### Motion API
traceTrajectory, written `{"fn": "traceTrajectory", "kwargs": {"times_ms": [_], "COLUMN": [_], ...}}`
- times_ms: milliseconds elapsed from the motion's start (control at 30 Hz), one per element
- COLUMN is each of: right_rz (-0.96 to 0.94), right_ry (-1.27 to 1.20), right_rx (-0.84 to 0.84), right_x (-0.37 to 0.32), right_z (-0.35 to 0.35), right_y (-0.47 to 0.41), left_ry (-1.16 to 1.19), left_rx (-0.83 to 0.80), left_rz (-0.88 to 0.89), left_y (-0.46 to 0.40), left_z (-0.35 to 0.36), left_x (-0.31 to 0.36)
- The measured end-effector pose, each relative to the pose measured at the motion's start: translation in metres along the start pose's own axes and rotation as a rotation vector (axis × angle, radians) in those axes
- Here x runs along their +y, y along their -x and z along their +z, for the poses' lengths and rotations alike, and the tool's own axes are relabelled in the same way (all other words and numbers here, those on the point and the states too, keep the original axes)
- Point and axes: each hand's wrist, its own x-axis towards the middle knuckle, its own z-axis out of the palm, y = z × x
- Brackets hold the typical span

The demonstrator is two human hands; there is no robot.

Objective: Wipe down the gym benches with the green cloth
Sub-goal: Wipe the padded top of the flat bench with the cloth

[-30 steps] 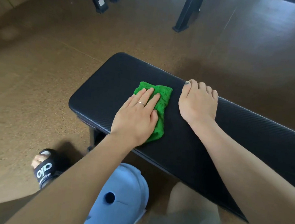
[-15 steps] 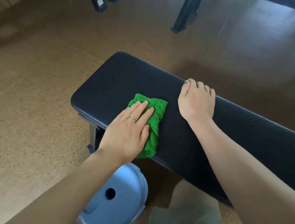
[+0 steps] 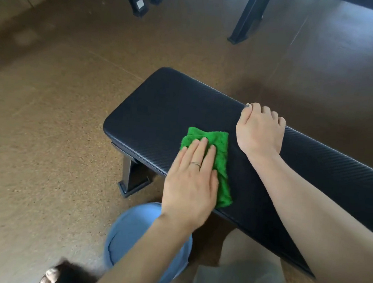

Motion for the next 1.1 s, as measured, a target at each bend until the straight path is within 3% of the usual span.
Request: {"fn": "traceTrajectory", "kwargs": {"times_ms": [167, 300, 400, 500, 600, 700, 767, 833, 933, 1000, 1100], "right_rz": [-0.011, -0.015, -0.009, -0.012, -0.018, -0.016, -0.016, -0.010, -0.001, 0.021, 0.023], "right_ry": [-0.028, -0.024, -0.030, -0.032, -0.054, -0.079, -0.092, -0.093, -0.095, -0.071, -0.054], "right_rx": [-0.009, -0.014, -0.012, -0.016, -0.007, -0.019, -0.044, -0.064, -0.065, -0.057, -0.035], "right_x": [0.004, 0.004, 0.002, 0.002, 0.007, 0.008, 0.007, 0.007, 0.006, 0.003, 0.000], "right_z": [0.001, 0.001, 0.001, 0.001, 0.002, 0.003, 0.000, -0.002, -0.003, -0.003, -0.005], "right_y": [-0.003, 0.001, 0.002, 0.002, 0.002, 0.003, 0.001, 0.002, 0.000, -0.001, -0.001], "left_ry": [0.051, 0.065, 0.063, 0.072, 0.130, 0.115, 0.073, 0.052, 0.025, -0.021, -0.043], "left_rx": [-0.002, 0.091, 0.138, 0.186, 0.107, 0.084, 0.083, 0.101, 0.061, 0.032, -0.012], "left_rz": [0.146, -0.147, -0.304, -0.190, -0.048, 0.142, 0.117, -0.070, -0.256, -0.198, 0.049], "left_y": [-0.019, -0.046, -0.044, -0.012, 0.020, 0.013, -0.008, -0.034, -0.048, -0.041, -0.022], "left_z": [-0.004, -0.013, -0.011, -0.005, 0.006, 0.005, 0.001, -0.008, -0.011, -0.009, 0.002], "left_x": [-0.056, -0.108, -0.084, -0.031, 0.012, -0.011, -0.054, -0.088, -0.075, -0.049, -0.012]}}
